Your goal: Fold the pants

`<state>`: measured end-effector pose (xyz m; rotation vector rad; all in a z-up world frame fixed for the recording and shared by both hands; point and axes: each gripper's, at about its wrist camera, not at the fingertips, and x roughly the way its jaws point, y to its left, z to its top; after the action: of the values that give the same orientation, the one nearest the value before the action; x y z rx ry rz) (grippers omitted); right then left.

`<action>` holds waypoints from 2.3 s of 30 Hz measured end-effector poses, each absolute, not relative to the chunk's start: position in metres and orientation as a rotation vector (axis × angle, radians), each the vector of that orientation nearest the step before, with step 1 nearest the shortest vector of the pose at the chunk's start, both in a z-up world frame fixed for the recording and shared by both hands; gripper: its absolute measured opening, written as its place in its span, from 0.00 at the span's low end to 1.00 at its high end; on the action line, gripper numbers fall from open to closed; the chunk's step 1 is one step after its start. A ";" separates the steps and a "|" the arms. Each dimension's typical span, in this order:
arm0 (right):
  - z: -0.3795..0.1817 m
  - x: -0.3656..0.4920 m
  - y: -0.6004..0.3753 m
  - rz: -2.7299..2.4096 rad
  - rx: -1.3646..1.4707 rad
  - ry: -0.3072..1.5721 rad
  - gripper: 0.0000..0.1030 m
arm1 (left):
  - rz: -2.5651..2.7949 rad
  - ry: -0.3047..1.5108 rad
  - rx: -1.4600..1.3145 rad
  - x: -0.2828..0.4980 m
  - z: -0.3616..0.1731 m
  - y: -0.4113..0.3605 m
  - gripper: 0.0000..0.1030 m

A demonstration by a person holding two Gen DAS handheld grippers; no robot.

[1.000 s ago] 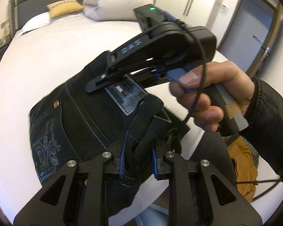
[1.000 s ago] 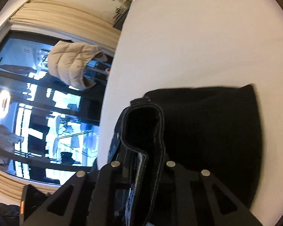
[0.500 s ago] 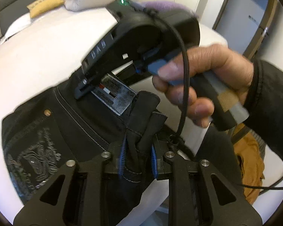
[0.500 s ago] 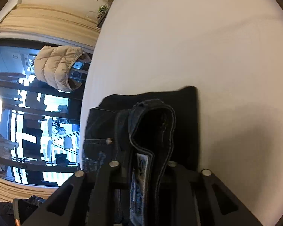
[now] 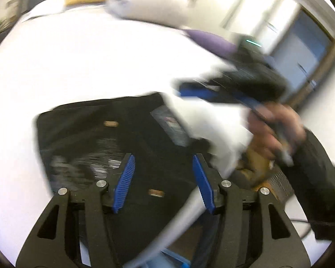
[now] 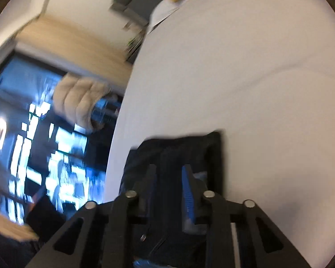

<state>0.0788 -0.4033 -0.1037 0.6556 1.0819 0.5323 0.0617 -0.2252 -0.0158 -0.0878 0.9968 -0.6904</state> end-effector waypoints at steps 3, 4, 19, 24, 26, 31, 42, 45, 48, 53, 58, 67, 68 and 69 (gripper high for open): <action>-0.119 0.070 -0.371 0.551 0.591 1.163 0.12 | -0.616 1.036 -0.113 0.096 -0.030 -0.198 0.41; -0.127 0.069 -0.367 0.542 0.593 1.189 0.12 | -0.603 1.046 -0.106 0.106 -0.033 -0.193 0.35; -0.172 0.055 -0.364 0.444 0.630 1.229 0.00 | -0.648 1.048 0.027 0.054 -0.084 -0.183 0.24; -0.156 0.044 -0.362 0.408 0.607 1.202 0.04 | -0.703 0.995 0.125 0.012 -0.078 -0.181 0.24; -0.147 0.031 -0.364 0.425 0.624 1.165 0.07 | -0.702 0.998 0.102 0.013 -0.081 -0.178 0.24; -0.175 0.004 -0.377 0.398 0.679 1.118 0.00 | -0.730 0.990 0.101 0.020 -0.099 -0.187 0.24; -0.123 0.000 -0.436 0.429 0.828 0.880 0.62 | -0.626 0.913 -0.193 0.038 -0.042 -0.096 0.91; -0.140 0.022 -0.445 0.395 0.833 0.981 0.62 | -0.587 0.977 -0.319 0.066 -0.061 -0.078 0.91; -0.167 0.043 -0.447 0.396 0.886 1.083 0.62 | -0.595 1.095 -0.431 0.093 -0.088 -0.073 0.91; -0.185 0.069 -0.432 0.443 0.882 1.174 0.61 | -0.654 1.226 -0.486 0.117 -0.117 -0.096 0.90; -0.195 0.091 -0.415 0.429 0.859 1.241 0.42 | -0.665 1.267 -0.576 0.130 -0.127 -0.099 0.62; -0.169 0.090 -0.383 0.351 0.667 1.217 0.20 | -0.654 1.302 -0.561 0.145 -0.135 -0.113 0.19; -0.162 0.088 -0.382 0.351 0.658 1.204 0.19 | -0.659 1.297 -0.567 0.148 -0.137 -0.115 0.18; -0.154 0.087 -0.379 0.359 0.649 1.187 0.19 | -0.666 1.287 -0.576 0.150 -0.135 -0.110 0.17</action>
<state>0.0871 -0.3789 -0.1538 0.6487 1.1874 0.3590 0.1495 -0.1103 -0.1345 -0.5757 1.2871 -0.6658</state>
